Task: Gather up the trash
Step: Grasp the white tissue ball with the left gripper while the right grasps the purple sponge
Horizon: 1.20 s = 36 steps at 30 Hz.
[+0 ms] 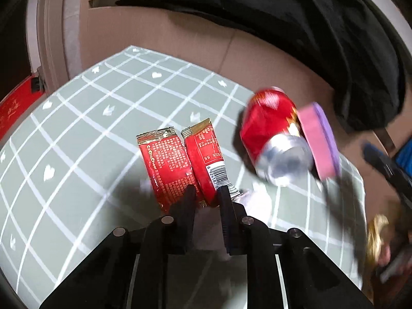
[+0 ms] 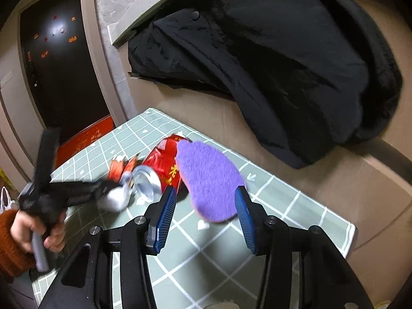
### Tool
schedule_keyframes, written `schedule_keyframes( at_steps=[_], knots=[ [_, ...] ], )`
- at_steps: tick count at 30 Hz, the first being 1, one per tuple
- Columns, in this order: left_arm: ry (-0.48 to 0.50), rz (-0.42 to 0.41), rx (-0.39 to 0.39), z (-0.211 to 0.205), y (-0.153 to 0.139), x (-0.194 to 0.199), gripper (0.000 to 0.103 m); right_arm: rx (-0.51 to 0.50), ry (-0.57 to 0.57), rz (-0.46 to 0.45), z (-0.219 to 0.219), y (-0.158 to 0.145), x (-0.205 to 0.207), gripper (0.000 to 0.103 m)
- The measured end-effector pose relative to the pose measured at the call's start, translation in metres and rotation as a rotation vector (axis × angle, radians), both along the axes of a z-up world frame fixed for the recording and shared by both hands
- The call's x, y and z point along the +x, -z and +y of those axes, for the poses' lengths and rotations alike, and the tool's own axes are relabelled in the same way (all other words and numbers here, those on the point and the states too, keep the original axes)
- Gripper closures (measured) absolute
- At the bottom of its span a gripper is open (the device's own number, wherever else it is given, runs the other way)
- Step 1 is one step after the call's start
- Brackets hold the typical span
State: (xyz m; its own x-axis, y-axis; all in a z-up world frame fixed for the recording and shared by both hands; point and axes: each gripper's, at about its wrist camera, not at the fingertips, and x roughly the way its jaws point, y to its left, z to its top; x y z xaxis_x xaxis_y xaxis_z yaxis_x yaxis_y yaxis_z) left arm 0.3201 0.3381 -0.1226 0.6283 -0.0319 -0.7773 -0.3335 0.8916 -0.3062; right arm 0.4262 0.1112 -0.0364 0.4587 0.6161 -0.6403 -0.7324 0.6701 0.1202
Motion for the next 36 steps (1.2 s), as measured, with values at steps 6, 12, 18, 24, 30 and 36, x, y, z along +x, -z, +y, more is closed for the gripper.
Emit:
schedule_keyframes(
  at_steps=[6, 12, 18, 24, 30, 36],
  knots=[
    [0.071, 0.020, -0.073, -0.015, -0.005, -0.049, 0.084, 0.007, 0.010, -0.050, 0.031, 0.009, 0.029, 0.058],
    [0.039, -0.070, -0.108, -0.012, -0.030, -0.090, 0.083, 0.008, -0.077, 0.149, 0.046, 0.032, 0.049, 0.054],
    [-0.026, -0.138, -0.102, 0.000, -0.041, -0.106, 0.082, -0.090, -0.275, 0.112, 0.052, 0.039, -0.020, 0.054],
    [-0.024, -0.149, -0.101, 0.000, -0.040, -0.114, 0.077, -0.255, -0.420, 0.108, 0.052, 0.055, -0.082, 0.057],
    [0.081, -0.158, -0.080, -0.020, -0.038, -0.102, 0.062, -0.173, -0.331, 0.026, 0.029, 0.028, -0.081, 0.056],
    [0.168, -0.074, 0.128, -0.059, -0.029, -0.063, 0.061, -0.119, -0.187, -0.018, 0.011, 0.017, -0.054, 0.056]
  ],
)
